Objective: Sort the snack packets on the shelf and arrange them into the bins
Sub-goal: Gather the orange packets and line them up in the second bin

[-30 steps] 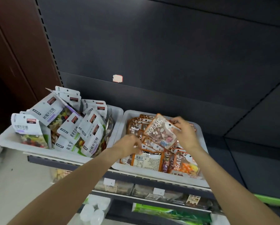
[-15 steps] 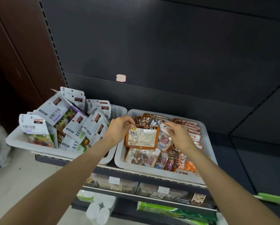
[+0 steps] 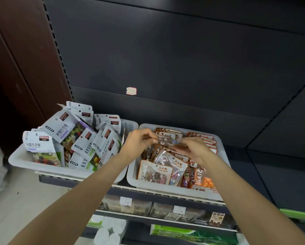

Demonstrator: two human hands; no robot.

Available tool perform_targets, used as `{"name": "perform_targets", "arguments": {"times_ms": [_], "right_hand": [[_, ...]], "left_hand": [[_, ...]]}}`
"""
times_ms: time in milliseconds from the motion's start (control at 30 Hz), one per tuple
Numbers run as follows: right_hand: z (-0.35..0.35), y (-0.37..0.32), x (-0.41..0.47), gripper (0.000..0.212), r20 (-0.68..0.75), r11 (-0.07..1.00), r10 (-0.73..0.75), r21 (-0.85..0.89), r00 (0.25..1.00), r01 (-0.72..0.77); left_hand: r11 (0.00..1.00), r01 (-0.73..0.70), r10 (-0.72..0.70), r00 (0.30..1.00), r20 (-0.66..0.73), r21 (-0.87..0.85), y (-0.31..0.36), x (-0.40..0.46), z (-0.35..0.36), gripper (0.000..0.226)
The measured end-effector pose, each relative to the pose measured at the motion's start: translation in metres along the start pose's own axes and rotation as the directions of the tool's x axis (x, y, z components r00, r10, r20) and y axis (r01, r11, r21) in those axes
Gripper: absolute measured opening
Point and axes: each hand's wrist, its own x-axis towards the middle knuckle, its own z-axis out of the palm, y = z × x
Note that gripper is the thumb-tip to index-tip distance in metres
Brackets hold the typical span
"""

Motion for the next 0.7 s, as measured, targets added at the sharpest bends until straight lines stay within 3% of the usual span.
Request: {"name": "perform_targets", "arguments": {"times_ms": [100,167,233,333,367,433,533,633,700], "right_hand": [[-0.008,0.011,0.002,0.053,-0.029,0.989,-0.141,-0.056,0.990,0.139],[-0.011,0.026,0.000,0.079,0.013,0.966,-0.180,-0.186,0.984,0.180],[-0.009,0.044,-0.004,0.072,0.114,0.865,-0.243,-0.425,0.963,0.269],[-0.009,0.064,-0.001,0.039,0.250,0.528,-0.295,-0.762,0.922,0.375],[-0.010,0.065,0.000,0.030,0.254,0.489,-0.312,-0.783,0.916,0.384],[-0.013,0.062,0.001,0.023,0.210,0.509,-0.385,-0.764,0.899,0.396],[-0.020,0.058,0.008,0.038,0.133,0.461,-0.435,-0.816,0.891,0.347],[-0.021,0.059,0.014,0.065,0.164,0.325,-0.304,-0.908,0.939,0.264],[-0.018,0.056,0.019,0.064,0.171,0.281,-0.278,-0.926,0.945,0.251]], "left_hand": [[0.990,0.010,-0.040,0.975,0.219,0.140,-0.013,-0.006,0.000,0.022],[0.980,0.013,-0.059,0.972,0.228,0.200,-0.020,-0.010,0.002,0.026],[0.966,0.022,-0.058,0.989,0.133,0.257,-0.023,-0.010,0.007,0.025],[0.929,0.013,-0.059,0.992,0.115,0.370,-0.023,-0.005,0.018,0.034],[0.910,-0.005,-0.066,0.986,0.156,0.415,-0.024,-0.004,0.022,0.042],[0.877,-0.011,-0.123,0.961,0.247,0.480,-0.028,-0.002,0.030,0.062],[0.873,0.054,-0.223,0.928,0.299,0.485,-0.031,-0.003,0.039,0.079],[0.898,0.143,-0.277,0.918,0.283,0.415,-0.033,-0.003,0.044,0.077],[0.904,0.172,-0.287,0.923,0.256,0.392,-0.036,-0.001,0.042,0.072]]}}
